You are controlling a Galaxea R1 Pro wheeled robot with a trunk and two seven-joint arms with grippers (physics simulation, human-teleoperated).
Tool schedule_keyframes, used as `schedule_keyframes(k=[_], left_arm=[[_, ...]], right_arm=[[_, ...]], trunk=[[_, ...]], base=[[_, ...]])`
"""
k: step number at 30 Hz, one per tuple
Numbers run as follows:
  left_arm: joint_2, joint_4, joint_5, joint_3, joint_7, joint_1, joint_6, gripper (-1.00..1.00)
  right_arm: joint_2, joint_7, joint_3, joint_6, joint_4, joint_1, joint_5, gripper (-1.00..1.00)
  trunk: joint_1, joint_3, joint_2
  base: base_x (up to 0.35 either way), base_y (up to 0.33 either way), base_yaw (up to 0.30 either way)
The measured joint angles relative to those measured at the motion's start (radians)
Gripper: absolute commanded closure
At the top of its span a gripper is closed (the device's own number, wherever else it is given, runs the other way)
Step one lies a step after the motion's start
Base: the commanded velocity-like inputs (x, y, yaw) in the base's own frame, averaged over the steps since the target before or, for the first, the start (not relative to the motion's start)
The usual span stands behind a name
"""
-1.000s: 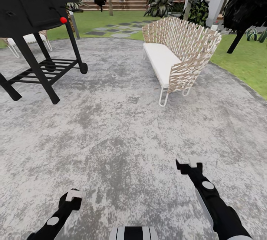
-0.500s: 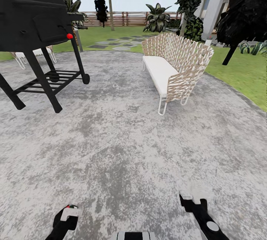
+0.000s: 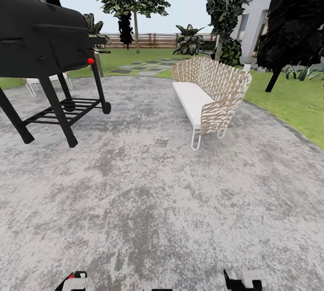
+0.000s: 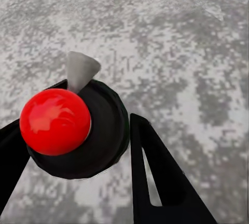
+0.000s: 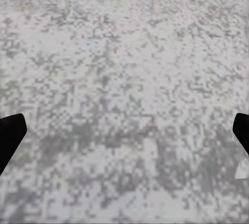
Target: Pick up the pesticide atomizer in the garden and spray insectifuge to fully cover both potted plants in the garden.
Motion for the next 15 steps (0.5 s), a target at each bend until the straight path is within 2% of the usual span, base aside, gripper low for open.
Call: schedule_keyframes(k=[15], left_arm=[[-0.003, 0.000, 0.004, 0.000, 0.001, 0.003, -0.001, 1.00]], right_arm=[[0.003, 0.001, -0.001, -0.001, 0.005, 0.000, -0.002, -1.00]], trunk=[[-0.054, 0.062, 0.098]], base=[[0.000, 0.000, 0.000]])
